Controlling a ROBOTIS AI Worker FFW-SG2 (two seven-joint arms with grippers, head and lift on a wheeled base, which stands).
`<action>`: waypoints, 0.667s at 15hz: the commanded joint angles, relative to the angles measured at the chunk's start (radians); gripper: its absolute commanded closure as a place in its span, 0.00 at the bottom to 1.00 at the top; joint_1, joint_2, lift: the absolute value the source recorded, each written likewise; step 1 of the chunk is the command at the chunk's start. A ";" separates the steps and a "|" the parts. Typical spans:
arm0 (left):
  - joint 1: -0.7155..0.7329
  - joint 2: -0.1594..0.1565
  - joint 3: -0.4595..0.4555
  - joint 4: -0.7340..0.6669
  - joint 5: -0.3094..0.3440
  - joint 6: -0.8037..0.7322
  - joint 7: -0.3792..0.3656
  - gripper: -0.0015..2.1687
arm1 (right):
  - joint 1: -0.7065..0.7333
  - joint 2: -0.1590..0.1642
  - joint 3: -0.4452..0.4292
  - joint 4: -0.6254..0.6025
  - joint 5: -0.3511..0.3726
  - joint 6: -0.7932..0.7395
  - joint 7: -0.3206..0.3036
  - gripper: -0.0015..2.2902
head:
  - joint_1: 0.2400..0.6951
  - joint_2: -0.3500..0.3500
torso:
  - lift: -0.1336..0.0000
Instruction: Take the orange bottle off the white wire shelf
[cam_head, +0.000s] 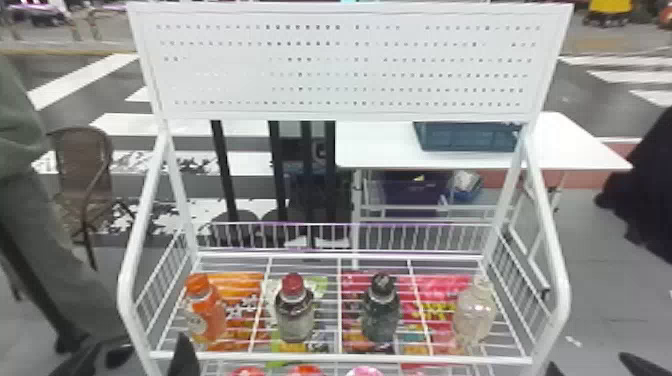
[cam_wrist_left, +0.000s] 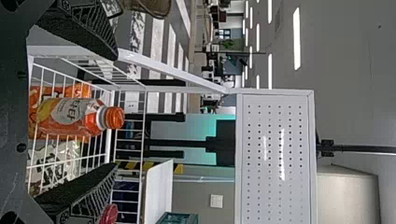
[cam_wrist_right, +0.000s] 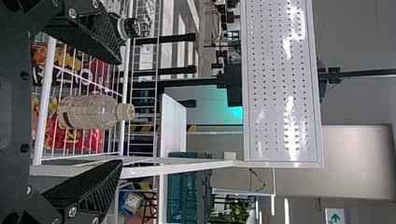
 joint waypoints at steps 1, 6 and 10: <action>0.000 0.000 0.000 0.000 0.000 0.002 0.000 0.04 | 0.001 0.000 -0.001 -0.001 0.001 0.000 0.000 0.06 | 0.57 0.50 | 1.00; 0.000 0.000 -0.002 -0.001 0.000 0.002 0.000 0.04 | 0.001 0.000 -0.001 -0.001 0.000 0.000 0.000 0.06 | 0.57 0.50 | 1.00; 0.000 0.000 -0.005 0.000 0.000 0.002 0.000 0.04 | 0.001 0.000 -0.001 -0.001 0.000 0.000 0.000 0.06 | 0.57 0.50 | 1.00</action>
